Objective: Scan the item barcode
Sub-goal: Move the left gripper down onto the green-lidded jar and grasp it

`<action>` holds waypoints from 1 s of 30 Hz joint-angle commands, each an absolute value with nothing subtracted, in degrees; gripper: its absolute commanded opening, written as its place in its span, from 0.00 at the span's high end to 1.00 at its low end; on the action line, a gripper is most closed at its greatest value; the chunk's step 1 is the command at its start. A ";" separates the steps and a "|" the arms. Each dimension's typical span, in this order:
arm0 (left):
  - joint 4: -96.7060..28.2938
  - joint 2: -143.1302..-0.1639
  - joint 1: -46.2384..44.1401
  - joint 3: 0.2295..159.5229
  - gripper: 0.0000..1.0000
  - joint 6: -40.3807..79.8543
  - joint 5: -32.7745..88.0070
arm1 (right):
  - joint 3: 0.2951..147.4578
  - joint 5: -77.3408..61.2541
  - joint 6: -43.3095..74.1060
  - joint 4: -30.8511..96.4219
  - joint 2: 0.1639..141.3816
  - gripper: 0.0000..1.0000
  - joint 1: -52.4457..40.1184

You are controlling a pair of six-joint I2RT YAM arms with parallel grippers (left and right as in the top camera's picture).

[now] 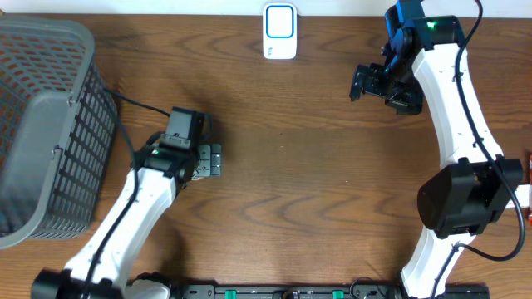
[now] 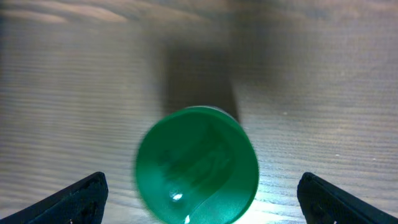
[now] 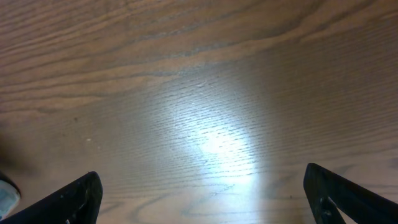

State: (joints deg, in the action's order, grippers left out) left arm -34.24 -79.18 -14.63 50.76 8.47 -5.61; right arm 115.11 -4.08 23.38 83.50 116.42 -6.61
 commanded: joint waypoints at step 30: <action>-31.77 -89.34 -10.31 52.36 0.29 9.91 1.08 | 115.04 -2.83 22.41 83.11 116.27 0.01 -6.85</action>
State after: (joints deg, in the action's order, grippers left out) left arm -31.66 -89.58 -10.50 50.76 7.97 -0.54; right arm 115.11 -3.55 23.35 83.09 116.42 -6.61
